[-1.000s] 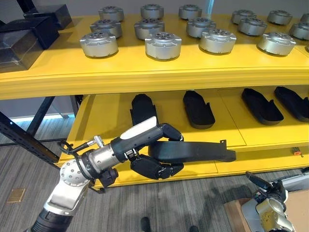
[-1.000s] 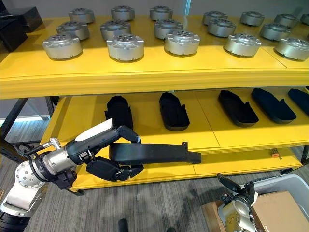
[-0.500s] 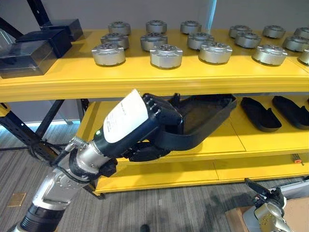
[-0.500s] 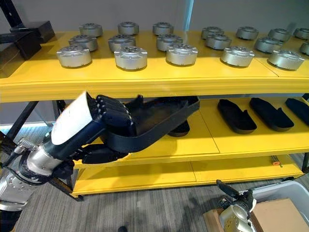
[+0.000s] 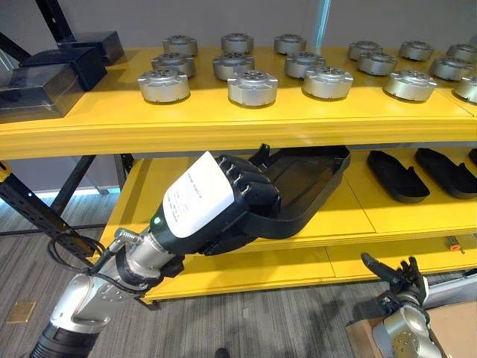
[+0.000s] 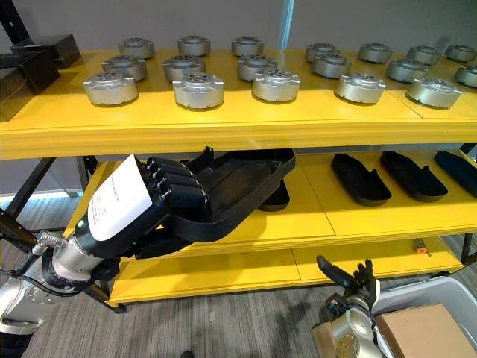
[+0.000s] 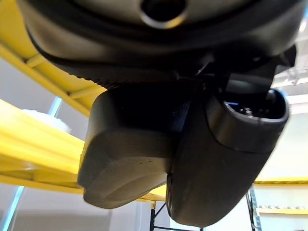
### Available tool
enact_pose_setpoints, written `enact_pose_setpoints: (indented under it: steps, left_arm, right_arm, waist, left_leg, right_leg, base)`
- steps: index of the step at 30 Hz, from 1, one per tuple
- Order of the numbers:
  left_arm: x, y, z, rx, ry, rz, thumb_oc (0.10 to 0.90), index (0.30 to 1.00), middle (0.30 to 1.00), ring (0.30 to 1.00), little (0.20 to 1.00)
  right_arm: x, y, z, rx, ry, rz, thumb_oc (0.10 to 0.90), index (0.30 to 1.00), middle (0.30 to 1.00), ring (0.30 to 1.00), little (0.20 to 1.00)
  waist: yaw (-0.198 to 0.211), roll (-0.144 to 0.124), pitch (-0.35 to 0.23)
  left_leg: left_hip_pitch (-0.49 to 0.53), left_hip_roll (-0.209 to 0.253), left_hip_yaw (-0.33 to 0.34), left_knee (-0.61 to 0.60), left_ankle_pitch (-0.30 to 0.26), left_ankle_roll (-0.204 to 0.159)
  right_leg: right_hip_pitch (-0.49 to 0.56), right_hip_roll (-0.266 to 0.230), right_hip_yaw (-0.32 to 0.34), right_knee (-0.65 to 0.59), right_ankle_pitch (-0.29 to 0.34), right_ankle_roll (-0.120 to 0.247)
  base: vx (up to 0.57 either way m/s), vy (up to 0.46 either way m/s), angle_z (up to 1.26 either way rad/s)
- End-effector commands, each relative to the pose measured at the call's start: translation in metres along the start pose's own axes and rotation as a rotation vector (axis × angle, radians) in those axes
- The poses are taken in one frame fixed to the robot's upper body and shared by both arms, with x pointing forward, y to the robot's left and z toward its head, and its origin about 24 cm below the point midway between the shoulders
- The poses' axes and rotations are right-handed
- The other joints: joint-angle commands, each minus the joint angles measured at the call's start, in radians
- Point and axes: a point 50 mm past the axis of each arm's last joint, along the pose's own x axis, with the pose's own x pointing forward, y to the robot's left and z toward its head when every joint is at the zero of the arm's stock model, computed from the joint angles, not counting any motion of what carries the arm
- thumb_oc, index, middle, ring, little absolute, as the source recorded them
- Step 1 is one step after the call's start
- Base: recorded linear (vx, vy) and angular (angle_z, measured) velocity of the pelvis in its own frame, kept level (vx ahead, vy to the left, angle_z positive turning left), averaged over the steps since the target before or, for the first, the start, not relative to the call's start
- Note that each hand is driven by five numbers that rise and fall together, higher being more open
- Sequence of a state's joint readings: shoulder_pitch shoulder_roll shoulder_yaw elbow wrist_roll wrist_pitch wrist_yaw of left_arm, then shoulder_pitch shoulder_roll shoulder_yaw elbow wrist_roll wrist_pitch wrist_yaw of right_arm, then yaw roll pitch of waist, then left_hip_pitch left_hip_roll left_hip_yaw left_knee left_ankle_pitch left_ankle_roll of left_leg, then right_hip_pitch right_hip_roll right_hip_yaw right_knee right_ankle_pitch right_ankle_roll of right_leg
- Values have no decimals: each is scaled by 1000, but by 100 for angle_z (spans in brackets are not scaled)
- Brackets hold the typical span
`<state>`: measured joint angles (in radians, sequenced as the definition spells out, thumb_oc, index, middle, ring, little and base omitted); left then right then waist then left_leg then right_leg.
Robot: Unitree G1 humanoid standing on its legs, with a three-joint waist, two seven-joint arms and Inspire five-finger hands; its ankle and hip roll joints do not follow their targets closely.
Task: Move parts from the plastic box to the shelf.
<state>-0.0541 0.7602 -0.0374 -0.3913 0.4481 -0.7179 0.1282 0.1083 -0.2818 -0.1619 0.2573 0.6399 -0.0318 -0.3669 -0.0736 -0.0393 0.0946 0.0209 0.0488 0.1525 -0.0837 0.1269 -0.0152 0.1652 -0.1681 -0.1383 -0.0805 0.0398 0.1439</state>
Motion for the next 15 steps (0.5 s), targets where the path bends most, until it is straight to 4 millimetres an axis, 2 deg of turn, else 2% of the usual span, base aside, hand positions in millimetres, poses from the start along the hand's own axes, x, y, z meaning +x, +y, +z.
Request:
enact_pose_setpoints:
  steps: [1,5,15]
  left_arm:
    - [11,40,-2,-8,-25,373,400,300,300,300,300]
    - [8,36,1,-123,-5,355,400,300,300,300,300]
    - [10,18,1,-210,47,288,400,300,300,300,300]
  right_arm:
    - [0,28,80,29,-391,110,900,1000,1000,1000,1000]
    - [-21,38,114,13,-584,156,900,1000,1000,1000,1000]
    - [-32,53,140,3,-702,262,900,1000,1000,1000,1000]
  waist:
    - [-10,8,-15]
    - [-29,18,-2]
    - [-32,19,18]
  left_leg:
    - [140,-4,16,9,-197,27]
    - [132,-6,25,23,-205,31]
    - [117,-10,40,55,-222,38]
  right_leg:
    - [-74,30,12,106,-20,7]
    - [-90,38,35,126,-34,3]
    - [-104,47,46,152,-53,-5]
  base:
    - [0,0,0]
    - [-18,21,-11]
    - [-10,6,-8]
